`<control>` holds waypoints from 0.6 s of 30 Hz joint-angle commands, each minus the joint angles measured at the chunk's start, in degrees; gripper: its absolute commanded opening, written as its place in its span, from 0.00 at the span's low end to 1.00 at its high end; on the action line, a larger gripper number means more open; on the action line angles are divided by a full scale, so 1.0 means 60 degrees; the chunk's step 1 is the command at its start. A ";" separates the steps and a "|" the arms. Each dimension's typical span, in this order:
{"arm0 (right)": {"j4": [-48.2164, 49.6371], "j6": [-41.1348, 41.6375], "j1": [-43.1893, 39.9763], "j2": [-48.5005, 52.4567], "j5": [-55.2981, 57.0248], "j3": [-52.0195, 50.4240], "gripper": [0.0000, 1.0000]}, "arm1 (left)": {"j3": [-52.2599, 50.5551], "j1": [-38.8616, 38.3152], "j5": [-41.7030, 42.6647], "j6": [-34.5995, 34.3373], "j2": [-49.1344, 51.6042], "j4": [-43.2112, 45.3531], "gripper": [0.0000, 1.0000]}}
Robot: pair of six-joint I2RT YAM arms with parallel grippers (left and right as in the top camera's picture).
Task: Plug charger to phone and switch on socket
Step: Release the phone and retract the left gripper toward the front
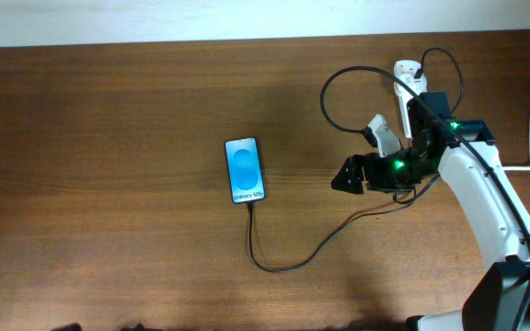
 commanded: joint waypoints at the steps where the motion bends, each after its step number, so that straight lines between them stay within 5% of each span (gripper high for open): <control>1: -0.0007 -0.0102 -0.0033 -0.0164 0.0015 -0.0062 0.98 | -0.0157 0.0007 -0.0135 -0.0204 -0.0980 0.0007 0.99; 11: -0.0004 -0.0098 -0.0033 -0.0164 0.0160 -0.0062 0.98 | -0.0251 0.0022 -0.0215 -0.0270 -0.2138 0.0302 0.99; 18: 0.0029 -0.0102 -0.0033 -0.0164 0.0262 -0.0062 0.99 | -0.0736 0.0022 -0.1424 -0.0266 -0.2135 0.3898 0.99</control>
